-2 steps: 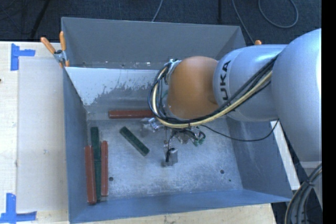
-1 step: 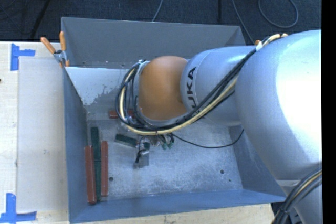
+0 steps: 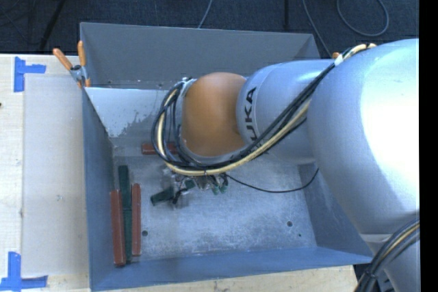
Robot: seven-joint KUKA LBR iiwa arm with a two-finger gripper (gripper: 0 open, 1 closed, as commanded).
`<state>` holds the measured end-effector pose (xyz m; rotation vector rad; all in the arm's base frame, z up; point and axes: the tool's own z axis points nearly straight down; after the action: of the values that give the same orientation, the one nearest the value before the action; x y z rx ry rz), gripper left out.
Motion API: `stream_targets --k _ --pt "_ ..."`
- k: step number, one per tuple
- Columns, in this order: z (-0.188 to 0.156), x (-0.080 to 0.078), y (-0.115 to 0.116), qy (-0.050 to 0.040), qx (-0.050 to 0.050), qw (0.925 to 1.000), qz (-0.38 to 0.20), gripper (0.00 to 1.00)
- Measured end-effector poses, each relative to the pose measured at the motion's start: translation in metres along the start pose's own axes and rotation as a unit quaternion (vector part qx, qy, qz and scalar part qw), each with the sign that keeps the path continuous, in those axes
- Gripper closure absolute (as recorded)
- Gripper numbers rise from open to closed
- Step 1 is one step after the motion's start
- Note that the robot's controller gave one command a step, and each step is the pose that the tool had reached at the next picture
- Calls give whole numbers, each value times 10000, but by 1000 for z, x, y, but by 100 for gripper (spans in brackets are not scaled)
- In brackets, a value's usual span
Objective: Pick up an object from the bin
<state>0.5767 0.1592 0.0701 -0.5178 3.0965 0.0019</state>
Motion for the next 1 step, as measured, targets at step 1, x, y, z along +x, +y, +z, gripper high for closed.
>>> stream_targets --k 1 --pt "-121 -19 -19 -47 10 10000 -12 100"
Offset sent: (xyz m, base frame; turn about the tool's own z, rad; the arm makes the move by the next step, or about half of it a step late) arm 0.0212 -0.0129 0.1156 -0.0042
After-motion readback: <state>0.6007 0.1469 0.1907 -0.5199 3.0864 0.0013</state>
